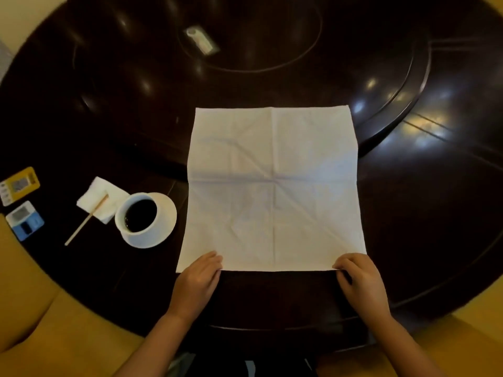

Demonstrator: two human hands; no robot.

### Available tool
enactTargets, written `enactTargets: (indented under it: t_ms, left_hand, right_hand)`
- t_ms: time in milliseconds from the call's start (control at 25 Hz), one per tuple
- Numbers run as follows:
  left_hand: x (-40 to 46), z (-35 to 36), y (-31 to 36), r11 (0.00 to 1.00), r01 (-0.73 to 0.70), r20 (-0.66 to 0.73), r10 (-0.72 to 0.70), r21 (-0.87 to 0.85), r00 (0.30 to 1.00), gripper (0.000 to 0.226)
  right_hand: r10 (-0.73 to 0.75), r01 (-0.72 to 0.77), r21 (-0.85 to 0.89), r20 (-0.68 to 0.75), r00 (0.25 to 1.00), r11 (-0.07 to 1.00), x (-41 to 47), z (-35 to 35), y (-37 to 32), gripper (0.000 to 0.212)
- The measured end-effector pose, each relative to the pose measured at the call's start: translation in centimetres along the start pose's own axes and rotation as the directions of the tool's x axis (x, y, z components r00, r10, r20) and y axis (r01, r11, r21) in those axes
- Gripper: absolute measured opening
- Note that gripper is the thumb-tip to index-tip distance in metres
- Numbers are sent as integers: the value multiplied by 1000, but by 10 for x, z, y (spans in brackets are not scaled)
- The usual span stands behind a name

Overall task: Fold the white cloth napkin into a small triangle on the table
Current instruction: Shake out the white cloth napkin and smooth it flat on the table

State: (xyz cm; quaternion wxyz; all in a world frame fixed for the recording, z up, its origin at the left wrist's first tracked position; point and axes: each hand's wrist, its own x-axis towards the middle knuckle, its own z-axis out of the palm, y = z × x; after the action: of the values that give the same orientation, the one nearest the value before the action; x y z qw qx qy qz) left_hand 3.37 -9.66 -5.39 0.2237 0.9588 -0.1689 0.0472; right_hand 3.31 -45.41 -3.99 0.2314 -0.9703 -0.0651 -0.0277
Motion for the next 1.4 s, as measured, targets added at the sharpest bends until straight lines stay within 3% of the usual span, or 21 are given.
enactTargets:
  t_ms: [160, 360, 480, 680, 880, 1120, 1400]
  left_hand:
    - [-36, 1, 11, 1000, -7, -25, 7, -7, 1000, 28]
    - [-73, 6, 29, 999, 18, -34, -19, -38, 999, 24]
    - [-88, 1, 33, 999, -4, -27, 3, -36, 1000, 21]
    - [-111, -1, 40, 1000, -5, 6, 5, -25, 1000, 18]
    - [-95, -7, 53, 996, 73, -16, -73, -46, 997, 38]
    - [-15, 33, 85, 970, 56, 188, -102, 235, 977, 61]
    - [-27, 30, 41, 946, 117, 264, -202, 303, 943, 66]
  right_hand:
    - [-7, 8, -25, 27, 1000, 1000, -35, -6, 0, 17]
    - [-31, 33, -80, 29, 999, 996, -68, -7, -2, 9]
    - [-65, 70, -99, 50, 997, 993, -85, -11, -2, 28]
    - [-75, 84, -115, 78, 994, 990, -108, -16, -9, 30]
    - [-91, 96, -103, 56, 994, 990, -97, -6, -33, 37]
    - [-27, 64, -215, 170, 985, 975, -37, 52, -105, 56]
    - [-11, 82, -267, 260, 966, 960, -36, 46, -47, 61]
